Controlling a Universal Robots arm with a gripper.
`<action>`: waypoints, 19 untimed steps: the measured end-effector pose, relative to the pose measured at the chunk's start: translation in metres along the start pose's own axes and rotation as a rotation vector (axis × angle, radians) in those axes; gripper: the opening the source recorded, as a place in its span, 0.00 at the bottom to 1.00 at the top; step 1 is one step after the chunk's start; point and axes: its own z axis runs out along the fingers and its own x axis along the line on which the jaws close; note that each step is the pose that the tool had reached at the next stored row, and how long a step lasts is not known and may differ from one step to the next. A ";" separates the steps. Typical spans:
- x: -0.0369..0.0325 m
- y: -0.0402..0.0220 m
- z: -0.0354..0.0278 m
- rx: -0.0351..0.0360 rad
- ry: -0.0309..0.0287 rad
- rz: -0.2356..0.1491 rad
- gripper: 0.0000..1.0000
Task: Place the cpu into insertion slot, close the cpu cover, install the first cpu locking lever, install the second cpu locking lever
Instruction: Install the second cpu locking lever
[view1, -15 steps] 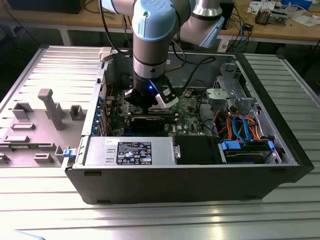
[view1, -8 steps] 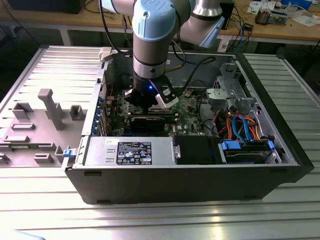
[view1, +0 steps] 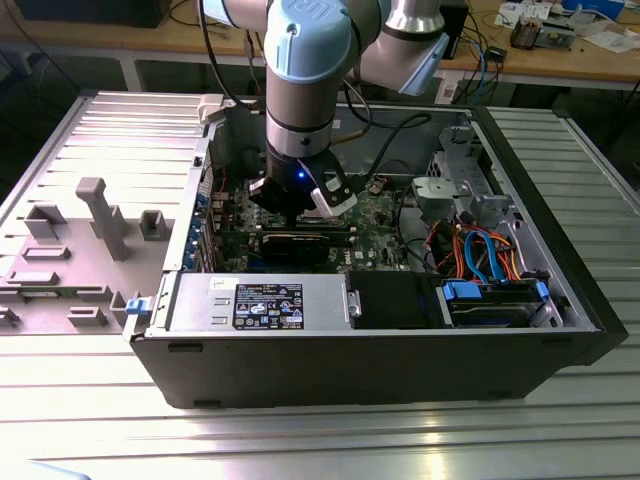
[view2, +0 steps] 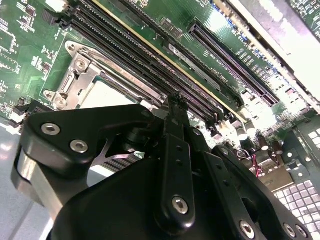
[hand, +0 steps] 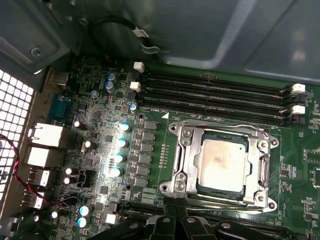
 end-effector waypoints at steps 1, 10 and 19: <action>0.0032 0.0002 0.0000 -0.0024 -0.0003 0.000 0.11; 0.0050 -0.0012 0.0088 -0.0378 -0.0055 -0.002 0.11; 0.0050 0.0024 0.0140 -0.0388 -0.0058 -0.002 0.11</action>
